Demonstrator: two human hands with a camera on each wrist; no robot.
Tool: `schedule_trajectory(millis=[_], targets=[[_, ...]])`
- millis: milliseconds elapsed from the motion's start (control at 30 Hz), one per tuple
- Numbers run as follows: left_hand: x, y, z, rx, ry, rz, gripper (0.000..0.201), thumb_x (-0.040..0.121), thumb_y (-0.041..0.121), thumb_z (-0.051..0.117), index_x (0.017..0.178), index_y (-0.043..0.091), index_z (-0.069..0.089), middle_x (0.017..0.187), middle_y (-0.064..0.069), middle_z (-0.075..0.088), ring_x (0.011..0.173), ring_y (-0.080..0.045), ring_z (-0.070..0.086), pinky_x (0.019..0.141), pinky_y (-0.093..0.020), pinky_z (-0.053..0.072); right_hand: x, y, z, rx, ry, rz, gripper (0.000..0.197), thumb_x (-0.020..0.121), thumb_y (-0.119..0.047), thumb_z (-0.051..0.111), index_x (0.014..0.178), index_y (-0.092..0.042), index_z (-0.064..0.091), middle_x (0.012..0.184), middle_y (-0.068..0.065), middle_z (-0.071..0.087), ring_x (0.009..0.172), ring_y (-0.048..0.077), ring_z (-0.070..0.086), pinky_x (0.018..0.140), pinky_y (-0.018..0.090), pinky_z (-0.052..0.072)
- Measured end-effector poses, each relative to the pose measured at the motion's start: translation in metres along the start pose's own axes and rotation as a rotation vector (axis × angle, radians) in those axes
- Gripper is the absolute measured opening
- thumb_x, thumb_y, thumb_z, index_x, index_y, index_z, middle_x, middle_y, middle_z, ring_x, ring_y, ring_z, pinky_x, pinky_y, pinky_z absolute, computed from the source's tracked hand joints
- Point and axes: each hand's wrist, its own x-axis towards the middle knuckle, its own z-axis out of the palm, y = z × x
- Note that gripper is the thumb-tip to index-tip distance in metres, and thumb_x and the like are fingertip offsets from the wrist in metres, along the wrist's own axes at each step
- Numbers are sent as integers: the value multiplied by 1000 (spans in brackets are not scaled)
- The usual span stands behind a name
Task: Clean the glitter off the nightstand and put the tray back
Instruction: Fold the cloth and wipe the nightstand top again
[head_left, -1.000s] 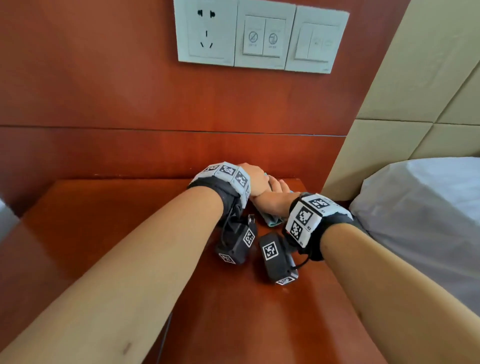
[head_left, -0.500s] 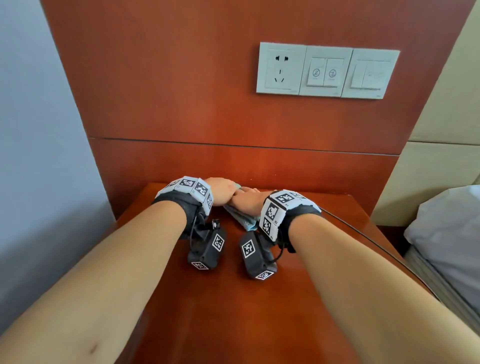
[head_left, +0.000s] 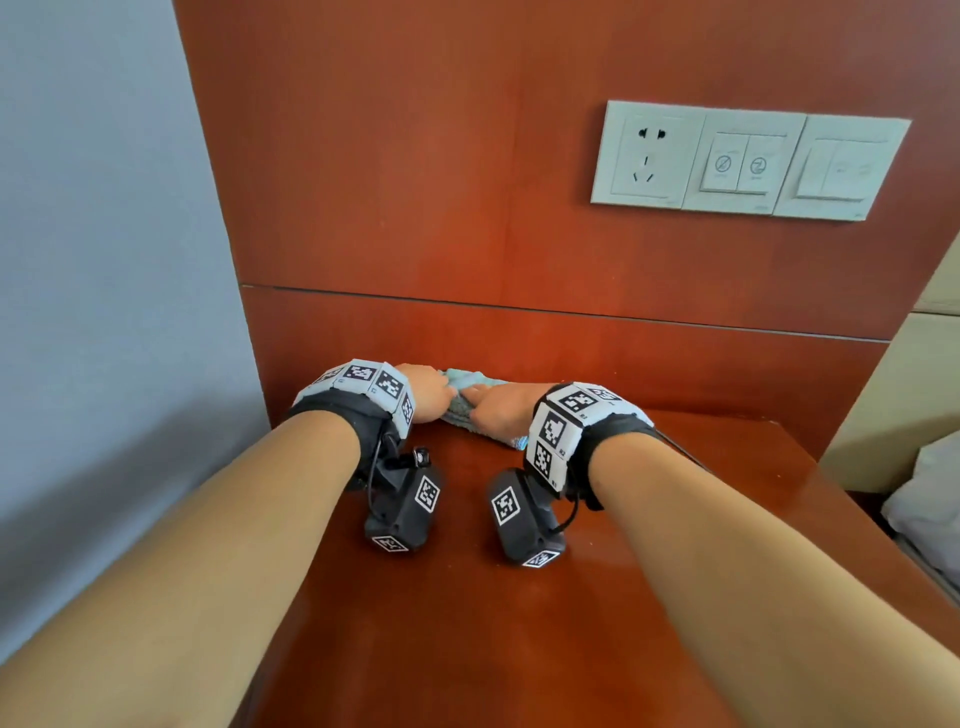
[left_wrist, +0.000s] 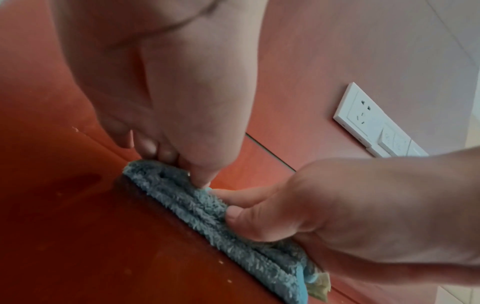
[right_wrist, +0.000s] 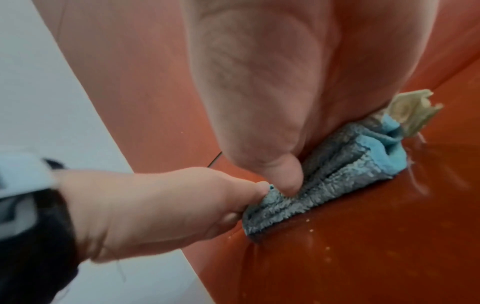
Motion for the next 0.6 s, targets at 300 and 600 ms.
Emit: schedule_trajectory(millis=[300, 600], targets=[[-35, -44, 6, 23, -6, -96, 45, 104, 34, 32, 129, 6, 56, 131, -13, 58, 109, -25, 58, 89, -34, 44, -9, -51, 5, -27, -21, -120, 58, 103, -14, 30, 155, -13, 2, 161, 10, 8, 148, 29, 14, 118, 44, 16], [-95, -36, 22, 26, -1, -163, 43, 101, 35, 40, 126, 6, 60, 128, -11, 62, 119, -26, 58, 93, -32, 45, -94, -62, 26, 44, -28, -185, 54, 104, -17, 29, 154, -21, 8, 161, 7, 12, 147, 27, 17, 118, 37, 16]])
